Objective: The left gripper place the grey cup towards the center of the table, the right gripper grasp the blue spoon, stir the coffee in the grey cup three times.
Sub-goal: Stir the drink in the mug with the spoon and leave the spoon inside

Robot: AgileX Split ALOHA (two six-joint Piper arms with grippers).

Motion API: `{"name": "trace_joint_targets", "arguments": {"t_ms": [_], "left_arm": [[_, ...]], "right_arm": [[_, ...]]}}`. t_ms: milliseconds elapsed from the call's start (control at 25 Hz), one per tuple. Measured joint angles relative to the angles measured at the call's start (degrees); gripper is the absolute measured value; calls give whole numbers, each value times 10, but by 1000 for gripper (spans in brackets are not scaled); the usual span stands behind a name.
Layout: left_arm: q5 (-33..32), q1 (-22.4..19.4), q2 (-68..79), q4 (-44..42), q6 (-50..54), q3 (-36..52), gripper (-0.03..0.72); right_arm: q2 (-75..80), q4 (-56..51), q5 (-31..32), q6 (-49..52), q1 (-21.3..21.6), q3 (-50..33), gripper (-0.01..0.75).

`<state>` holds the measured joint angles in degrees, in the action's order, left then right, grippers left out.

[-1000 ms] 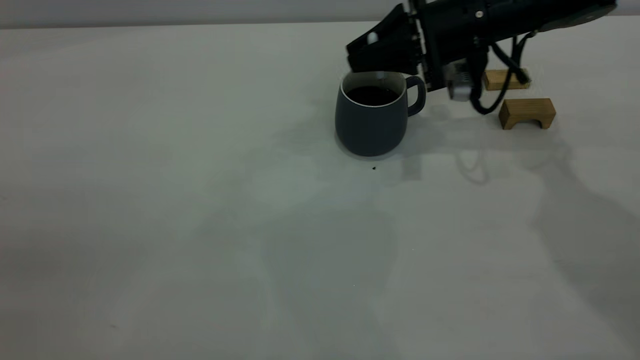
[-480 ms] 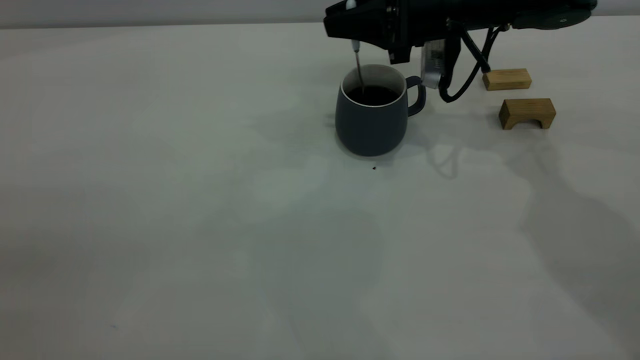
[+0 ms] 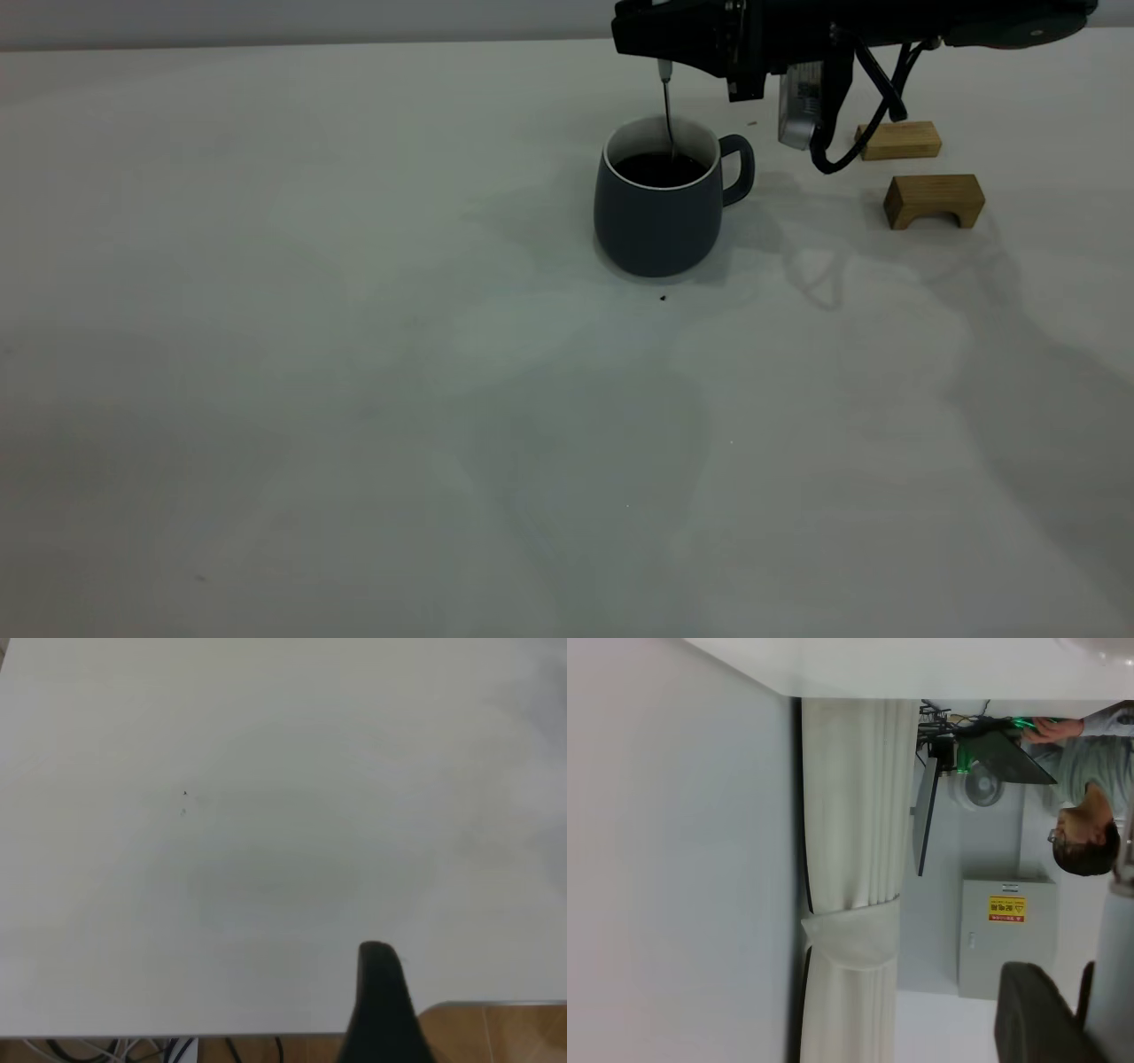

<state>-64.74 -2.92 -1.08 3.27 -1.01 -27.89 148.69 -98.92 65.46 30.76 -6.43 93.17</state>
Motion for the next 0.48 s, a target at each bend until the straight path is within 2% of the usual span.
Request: {"name": "trace_joint_targets", "arguments": {"t_ms": [320, 400, 480], "left_arm": [[0, 0, 0, 0, 0, 0, 585], [0, 0, 0, 0, 0, 0, 585], [0, 0, 0, 0, 0, 0, 585]], "right_arm": [[25, 9, 0, 0, 1, 0, 125], [25, 11, 0, 0, 1, 0, 143], [25, 11, 0, 0, 1, 0, 206]]}}
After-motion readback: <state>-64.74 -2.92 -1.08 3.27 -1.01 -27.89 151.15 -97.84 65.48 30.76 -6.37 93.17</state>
